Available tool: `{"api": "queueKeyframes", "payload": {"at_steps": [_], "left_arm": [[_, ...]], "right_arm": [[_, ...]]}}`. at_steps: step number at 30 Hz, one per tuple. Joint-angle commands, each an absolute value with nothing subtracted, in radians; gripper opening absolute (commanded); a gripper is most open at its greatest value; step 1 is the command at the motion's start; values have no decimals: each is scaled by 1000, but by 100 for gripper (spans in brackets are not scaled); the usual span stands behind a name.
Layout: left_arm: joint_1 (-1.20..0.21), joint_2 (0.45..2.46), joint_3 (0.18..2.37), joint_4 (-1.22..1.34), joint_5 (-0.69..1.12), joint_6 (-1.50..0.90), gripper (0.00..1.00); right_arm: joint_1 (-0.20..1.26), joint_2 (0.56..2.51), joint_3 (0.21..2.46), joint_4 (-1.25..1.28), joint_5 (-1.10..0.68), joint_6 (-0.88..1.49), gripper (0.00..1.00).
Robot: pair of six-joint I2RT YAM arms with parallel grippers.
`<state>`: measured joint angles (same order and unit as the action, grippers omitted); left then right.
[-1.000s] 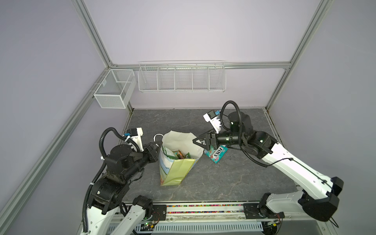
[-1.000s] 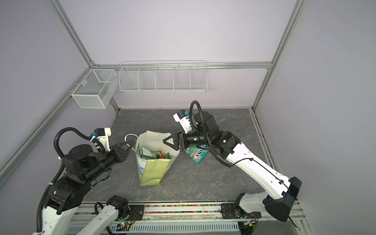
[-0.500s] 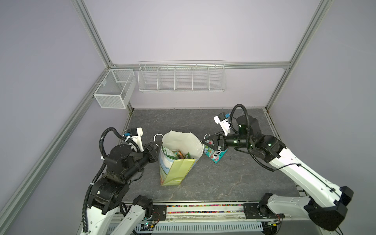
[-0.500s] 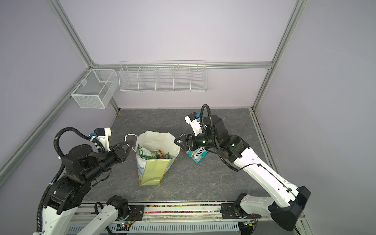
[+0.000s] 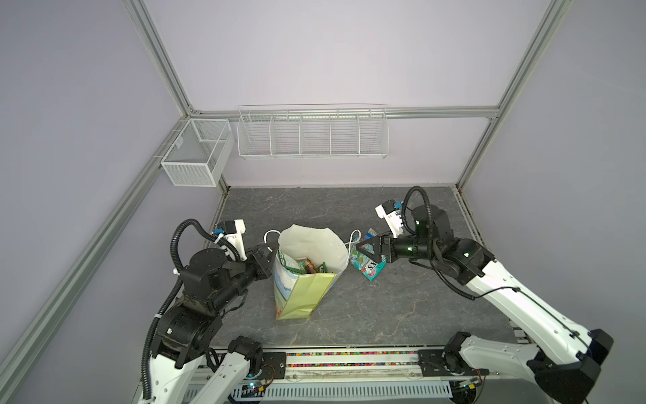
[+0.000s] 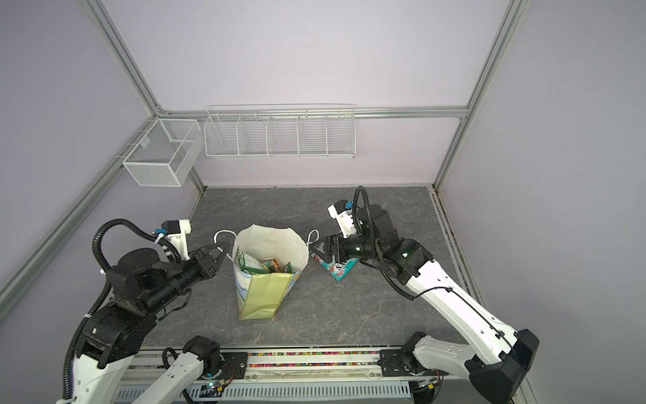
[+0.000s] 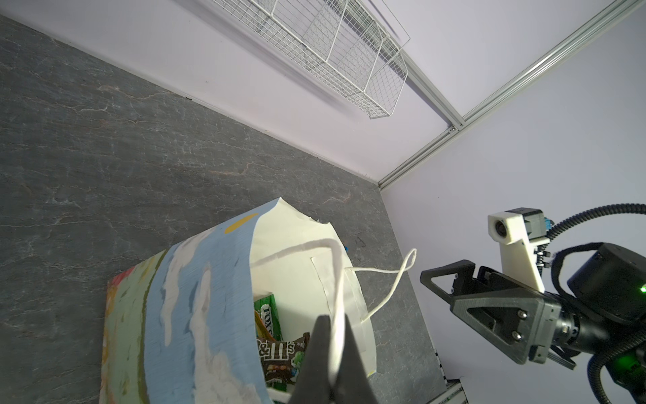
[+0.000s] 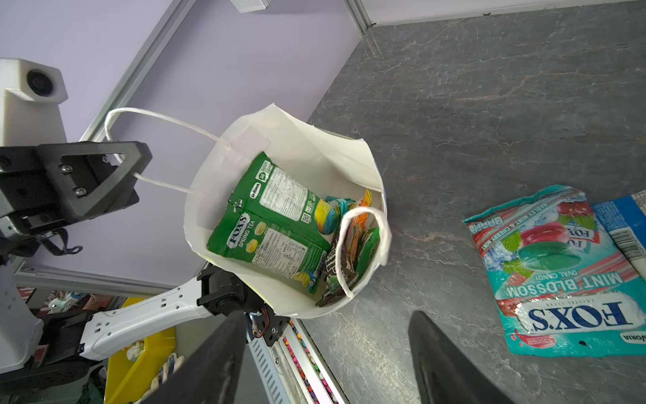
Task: Place the snacks into the paper bag
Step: Pick up the snack at the center of the table.
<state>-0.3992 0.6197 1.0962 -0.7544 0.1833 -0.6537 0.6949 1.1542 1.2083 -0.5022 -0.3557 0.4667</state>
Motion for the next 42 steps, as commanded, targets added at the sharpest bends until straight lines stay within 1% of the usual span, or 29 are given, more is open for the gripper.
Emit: {"api": "queueKeyframes", "payload": {"at_steps": [1, 16, 28, 42], "left_arm": [[-395, 606, 1100, -721, 181, -649, 0], [-395, 607, 1094, -718, 178, -647, 0], [-395, 612, 1097, -717, 180, -650, 0], [-395, 614, 1087, -710, 181, -652, 0]], "right_arm": [[678, 1138, 1172, -504, -354, 460, 76], [610, 1138, 1080, -516, -355, 498, 77], [534, 1129, 963, -452, -403, 537, 77], [410, 1134, 802, -373, -448, 594, 75]]}}
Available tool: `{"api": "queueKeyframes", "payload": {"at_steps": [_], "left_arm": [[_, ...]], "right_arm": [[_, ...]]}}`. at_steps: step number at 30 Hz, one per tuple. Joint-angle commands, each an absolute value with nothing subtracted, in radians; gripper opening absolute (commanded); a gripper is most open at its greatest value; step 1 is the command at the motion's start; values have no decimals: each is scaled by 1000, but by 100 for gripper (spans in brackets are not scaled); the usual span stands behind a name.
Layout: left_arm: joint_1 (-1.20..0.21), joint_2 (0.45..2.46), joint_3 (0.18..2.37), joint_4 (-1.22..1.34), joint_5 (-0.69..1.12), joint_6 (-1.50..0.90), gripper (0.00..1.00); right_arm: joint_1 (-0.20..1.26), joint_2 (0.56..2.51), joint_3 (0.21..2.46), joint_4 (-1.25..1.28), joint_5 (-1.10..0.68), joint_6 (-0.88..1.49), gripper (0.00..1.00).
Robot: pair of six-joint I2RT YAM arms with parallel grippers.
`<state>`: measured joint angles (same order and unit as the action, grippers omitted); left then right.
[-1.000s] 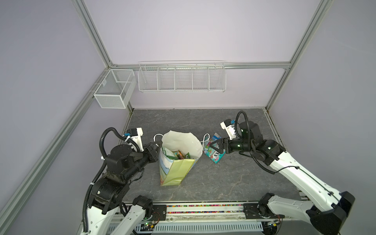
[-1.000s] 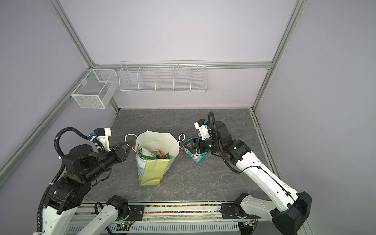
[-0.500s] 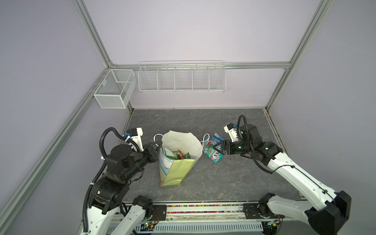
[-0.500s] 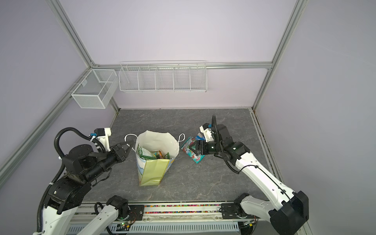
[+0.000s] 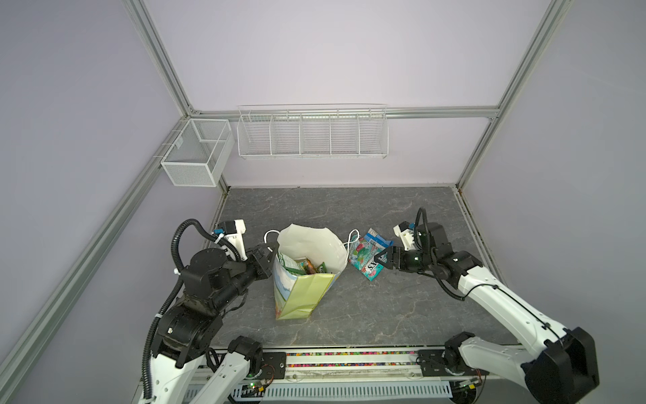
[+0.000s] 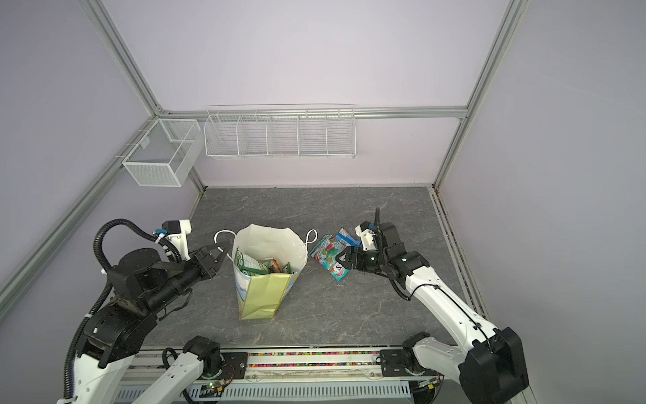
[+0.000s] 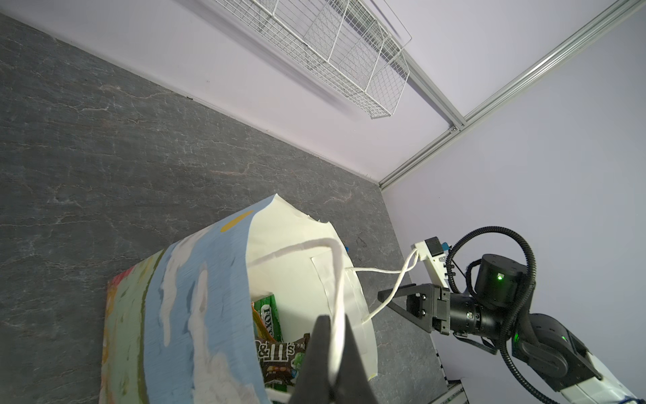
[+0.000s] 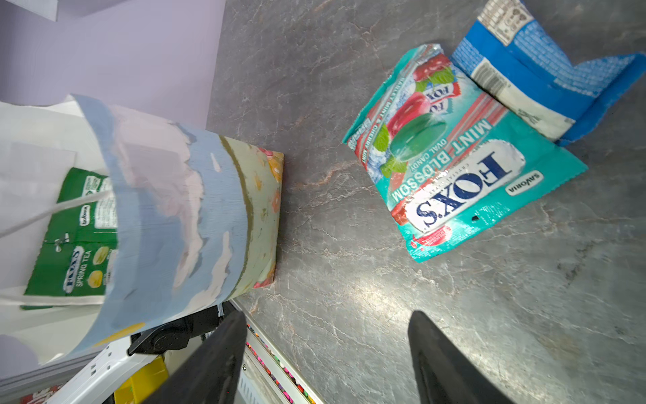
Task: Place the snacks into the paper bag
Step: Pick up the snack at the center of the table.
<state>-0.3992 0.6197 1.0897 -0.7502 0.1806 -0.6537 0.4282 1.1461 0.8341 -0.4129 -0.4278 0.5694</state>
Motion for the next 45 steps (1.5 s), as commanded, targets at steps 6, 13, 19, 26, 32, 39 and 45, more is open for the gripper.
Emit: {"api": "queueKeyframes", "payload": {"at_steps": [6, 13, 19, 26, 32, 39, 45], "left_arm": [[-394, 611, 1086, -712, 182, -653, 0], [-394, 611, 1085, -710, 184, -652, 0], [-394, 611, 1079, -708, 183, -654, 0], [-395, 609, 1076, -708, 183, -654, 0], [-394, 609, 1072, -706, 183, -654, 0], [-394, 607, 1066, -706, 180, -654, 0], [-394, 609, 1062, -704, 180, -653, 0]], "right_arm": [[344, 1128, 731, -329, -455, 623, 75], [272, 1127, 646, -238, -515, 659, 76], [218, 1145, 593, -183, -533, 681, 76], [139, 1203, 519, -60, -583, 723, 75], [102, 1285, 466, 85, -637, 762, 75], [79, 1390, 438, 216, -665, 793, 75], [77, 1492, 419, 338, -685, 832, 74]]}}
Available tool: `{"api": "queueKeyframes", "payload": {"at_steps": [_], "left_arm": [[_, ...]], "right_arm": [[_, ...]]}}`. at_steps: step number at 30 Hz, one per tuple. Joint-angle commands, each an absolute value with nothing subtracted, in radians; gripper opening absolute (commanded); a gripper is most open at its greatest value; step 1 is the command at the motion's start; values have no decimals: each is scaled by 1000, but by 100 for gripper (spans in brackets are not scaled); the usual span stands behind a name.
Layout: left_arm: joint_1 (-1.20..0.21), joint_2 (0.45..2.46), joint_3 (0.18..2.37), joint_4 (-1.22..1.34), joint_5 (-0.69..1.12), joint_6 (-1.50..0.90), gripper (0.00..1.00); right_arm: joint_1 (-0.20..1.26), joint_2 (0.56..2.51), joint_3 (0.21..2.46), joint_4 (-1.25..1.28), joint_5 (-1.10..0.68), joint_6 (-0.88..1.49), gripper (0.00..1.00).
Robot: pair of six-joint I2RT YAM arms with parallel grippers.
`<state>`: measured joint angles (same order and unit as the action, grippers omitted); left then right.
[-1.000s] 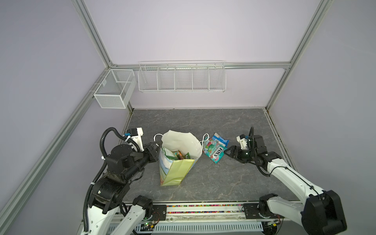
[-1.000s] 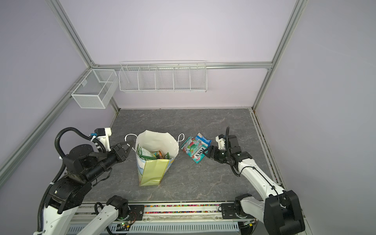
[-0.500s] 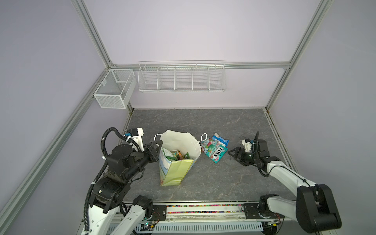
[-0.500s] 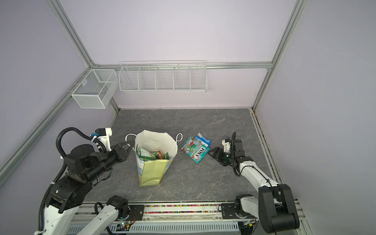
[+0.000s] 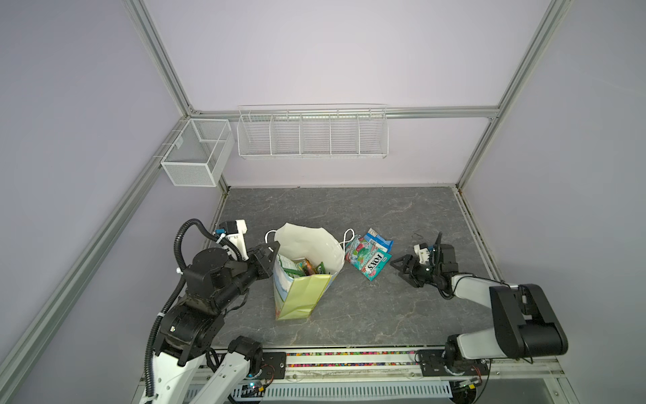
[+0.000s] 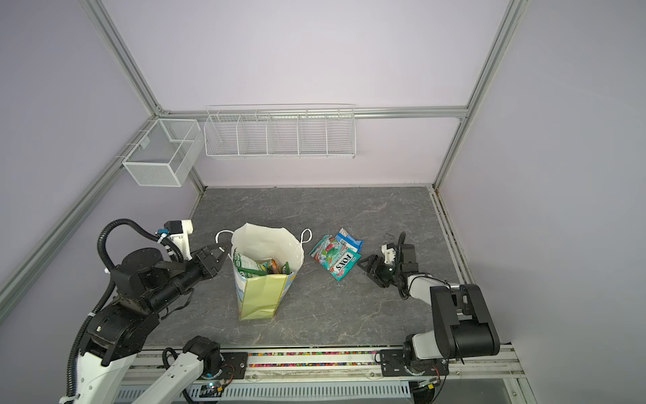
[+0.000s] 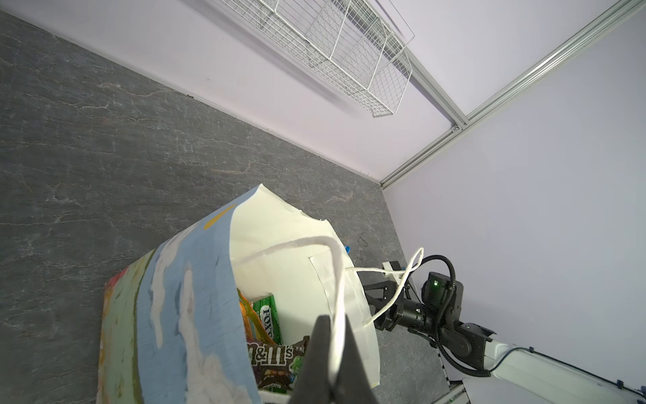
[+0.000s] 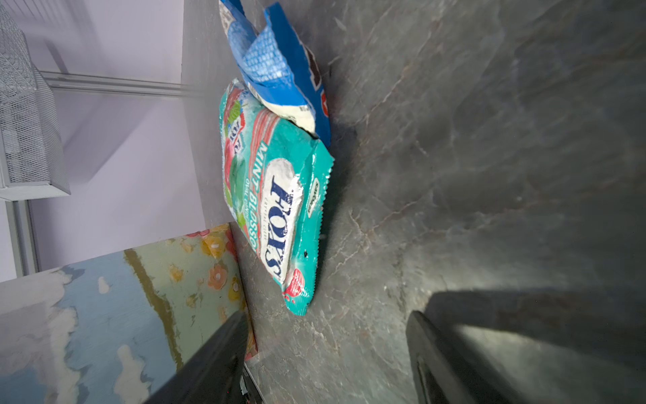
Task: Place the snacks into the paper bag
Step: Pick up the snack at the center of the table.
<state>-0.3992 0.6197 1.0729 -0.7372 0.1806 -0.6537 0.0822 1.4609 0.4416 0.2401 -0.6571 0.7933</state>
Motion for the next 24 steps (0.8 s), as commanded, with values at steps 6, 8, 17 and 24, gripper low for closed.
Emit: {"api": "queueKeyframes", "payload": {"at_steps": [6, 8, 17, 24], "left_arm": [[-394, 609, 1062, -706, 177, -651, 0], [-395, 610, 1060, -704, 176, -651, 0], [-395, 617, 1065, -700, 179, -652, 0], [-395, 614, 1072, -708, 179, -650, 0]], "right_arm": [[78, 1576, 402, 437, -691, 861, 72], [78, 1601, 402, 462, -692, 870, 71], [90, 1694, 416, 544, -700, 905, 69], [123, 1776, 432, 600, -710, 924, 65]]}}
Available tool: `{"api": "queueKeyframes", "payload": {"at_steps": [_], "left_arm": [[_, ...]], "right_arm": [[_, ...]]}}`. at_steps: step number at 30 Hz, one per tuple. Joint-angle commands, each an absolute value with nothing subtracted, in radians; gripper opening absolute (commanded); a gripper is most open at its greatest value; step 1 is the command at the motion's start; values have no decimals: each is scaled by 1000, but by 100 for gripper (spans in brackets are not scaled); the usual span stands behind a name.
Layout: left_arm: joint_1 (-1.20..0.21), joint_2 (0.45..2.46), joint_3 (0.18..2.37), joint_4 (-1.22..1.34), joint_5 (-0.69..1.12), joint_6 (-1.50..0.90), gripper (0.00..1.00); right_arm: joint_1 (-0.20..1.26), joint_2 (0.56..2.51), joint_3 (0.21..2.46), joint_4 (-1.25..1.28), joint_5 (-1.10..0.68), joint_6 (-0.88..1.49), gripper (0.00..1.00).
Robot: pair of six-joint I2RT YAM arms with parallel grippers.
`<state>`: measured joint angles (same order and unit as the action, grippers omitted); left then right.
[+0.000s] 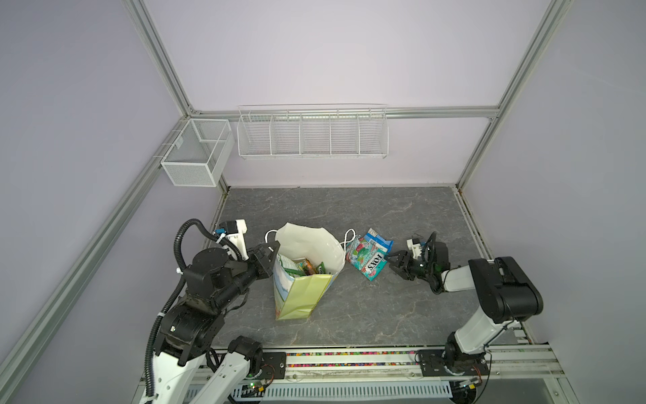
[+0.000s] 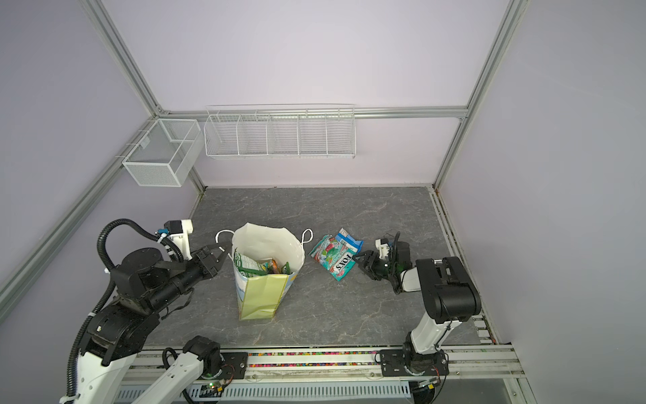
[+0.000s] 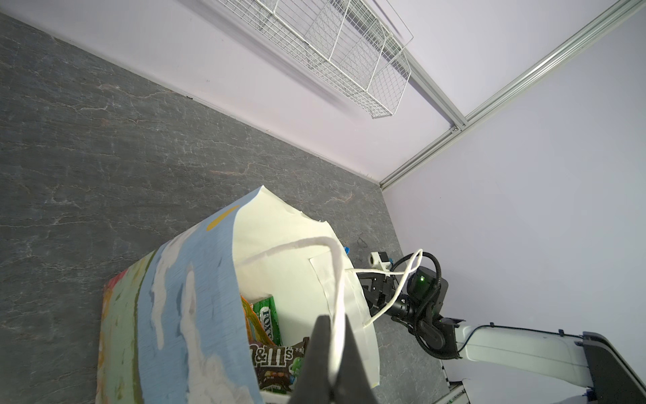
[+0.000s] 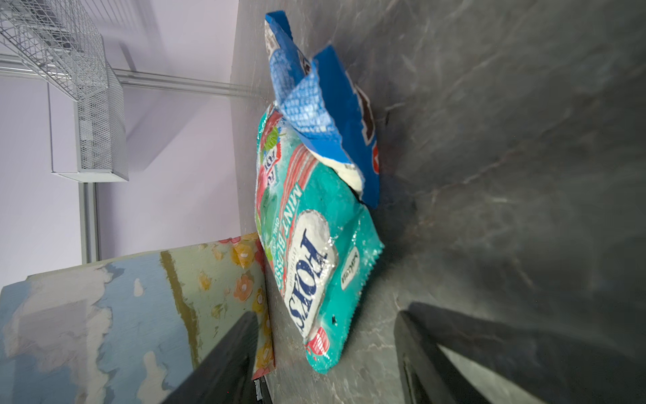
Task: Place the snacks into the paper bag
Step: Pick up the snack at the center of the table.
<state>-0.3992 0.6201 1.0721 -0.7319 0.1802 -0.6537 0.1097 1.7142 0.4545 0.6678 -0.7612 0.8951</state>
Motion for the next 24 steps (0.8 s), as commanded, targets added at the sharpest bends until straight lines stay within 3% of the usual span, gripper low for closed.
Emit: {"api": "queueKeyframes", "payload": {"at_steps": [1, 24], "left_arm": [[-396, 614, 1074, -711, 178, -651, 0], [-394, 609, 1082, -729, 174, -648, 0]], "right_arm": [[126, 1790, 433, 613, -709, 932, 65], [147, 2134, 407, 1148, -756, 1146, 47]]}}
